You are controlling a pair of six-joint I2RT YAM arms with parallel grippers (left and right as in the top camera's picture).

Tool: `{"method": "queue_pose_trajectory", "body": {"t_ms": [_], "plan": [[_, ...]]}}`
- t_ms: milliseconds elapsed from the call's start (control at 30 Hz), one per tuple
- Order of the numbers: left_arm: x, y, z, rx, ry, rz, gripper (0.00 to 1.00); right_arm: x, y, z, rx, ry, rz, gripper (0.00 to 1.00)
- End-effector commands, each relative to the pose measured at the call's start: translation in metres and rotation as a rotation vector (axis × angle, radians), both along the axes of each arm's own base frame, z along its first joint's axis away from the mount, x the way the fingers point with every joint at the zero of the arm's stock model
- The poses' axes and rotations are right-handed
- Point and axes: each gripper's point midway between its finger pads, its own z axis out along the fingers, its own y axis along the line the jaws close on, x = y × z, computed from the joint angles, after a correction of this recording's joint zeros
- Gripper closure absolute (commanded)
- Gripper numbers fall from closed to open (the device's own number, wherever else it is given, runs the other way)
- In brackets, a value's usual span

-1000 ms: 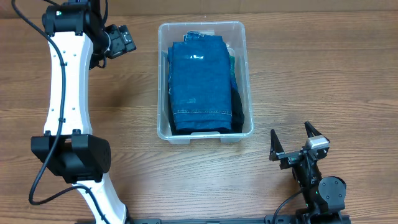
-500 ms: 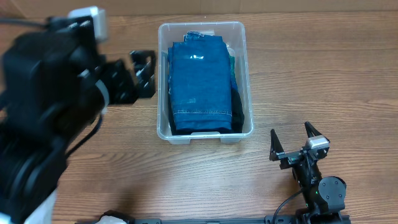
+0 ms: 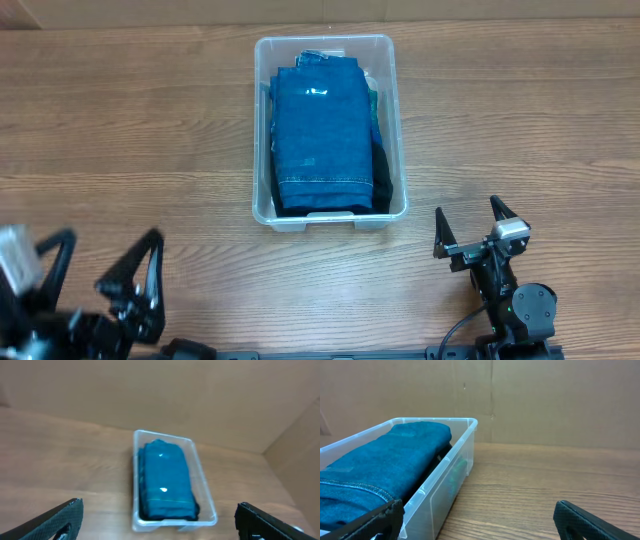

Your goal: Pack container

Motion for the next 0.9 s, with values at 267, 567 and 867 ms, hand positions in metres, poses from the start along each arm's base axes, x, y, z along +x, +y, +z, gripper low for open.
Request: {"method": "queue_pose_trajectory", "body": {"t_ms": [267, 567, 867], "plan": [[0.065, 0.02, -0.126, -0.123, 0.05, 0.247, 0.0, 0.0, -0.003, -0.002, -0.006, -0.006, -0.014, 0.0], [0.117, 0.025, -0.226, -0.448, -0.064, 0.366, 0.0, 0.0, -0.003, -0.002, -0.006, -0.006, -0.014, 0.0], [0.131, 0.023, -0.249, -0.238, -0.308, 0.26, 0.0, 0.0, -0.003, -0.002, -0.006, -0.006, -0.014, 0.0]]}}
